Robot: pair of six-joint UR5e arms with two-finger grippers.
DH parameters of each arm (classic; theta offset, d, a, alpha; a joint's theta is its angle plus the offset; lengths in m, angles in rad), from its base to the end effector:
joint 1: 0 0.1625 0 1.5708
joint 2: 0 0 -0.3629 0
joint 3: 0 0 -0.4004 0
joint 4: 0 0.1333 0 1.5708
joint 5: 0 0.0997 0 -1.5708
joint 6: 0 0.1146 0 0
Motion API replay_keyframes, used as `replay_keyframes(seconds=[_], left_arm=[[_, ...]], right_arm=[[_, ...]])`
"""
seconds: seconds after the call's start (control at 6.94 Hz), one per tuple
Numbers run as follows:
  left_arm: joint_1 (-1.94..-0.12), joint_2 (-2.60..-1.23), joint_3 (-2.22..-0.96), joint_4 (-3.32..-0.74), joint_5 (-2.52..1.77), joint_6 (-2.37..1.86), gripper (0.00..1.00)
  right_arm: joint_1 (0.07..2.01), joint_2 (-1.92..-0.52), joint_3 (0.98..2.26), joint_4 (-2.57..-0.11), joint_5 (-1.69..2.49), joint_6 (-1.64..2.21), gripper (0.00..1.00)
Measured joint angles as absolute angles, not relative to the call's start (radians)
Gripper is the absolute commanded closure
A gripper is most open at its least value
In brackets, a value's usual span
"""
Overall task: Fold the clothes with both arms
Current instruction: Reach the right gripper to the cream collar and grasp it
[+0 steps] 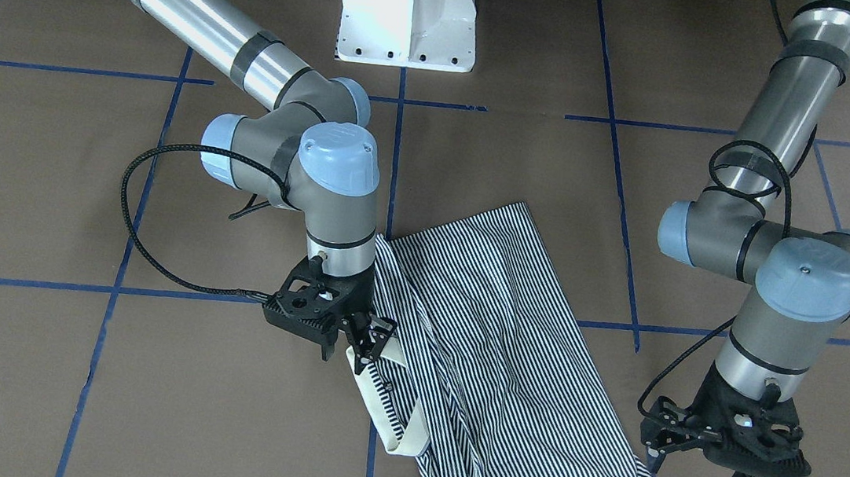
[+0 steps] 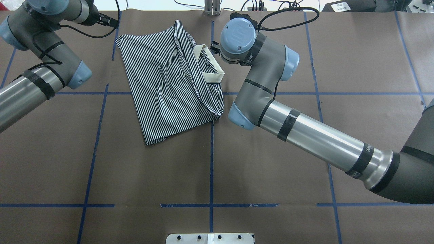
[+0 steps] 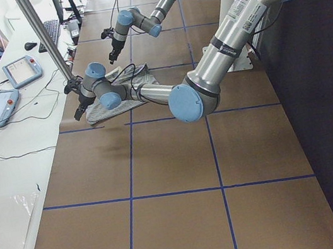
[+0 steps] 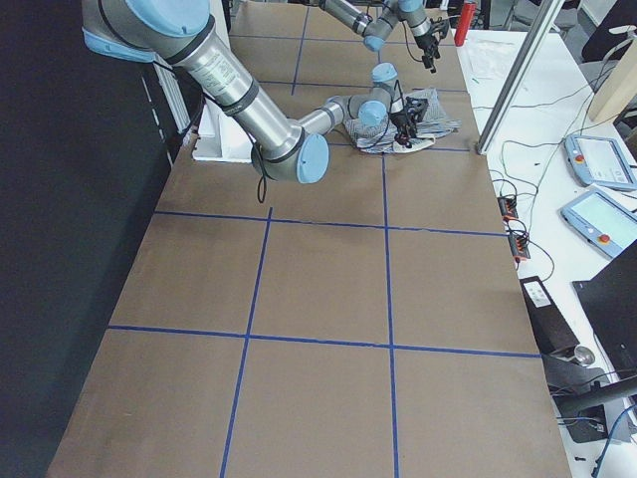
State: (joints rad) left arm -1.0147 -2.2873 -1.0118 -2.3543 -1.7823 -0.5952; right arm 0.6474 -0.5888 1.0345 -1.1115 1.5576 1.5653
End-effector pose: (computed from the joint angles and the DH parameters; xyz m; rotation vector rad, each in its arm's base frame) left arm 0.3206 -0.7227 0.3588 0.6796 0.6742 0.0634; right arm -0.5686 -0.5989 0.1838 0.3069 -0.8675 0.6028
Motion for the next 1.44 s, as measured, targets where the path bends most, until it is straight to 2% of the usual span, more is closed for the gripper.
replay_keyframes(seconds=[1.15,1.44], left_arm=[[-1.014,-2.287,-1.012,-2.355,-1.792,-0.595,0.00],[-1.014,-2.286,-1.012,-2.355,-1.792,-0.595,0.00]], right_arm=[[0.593,-0.587,0.993,-1.099,1.483,1.592,0.47],[0.590,-0.586,0.992,-1.099,1.482,1.593,0.76]])
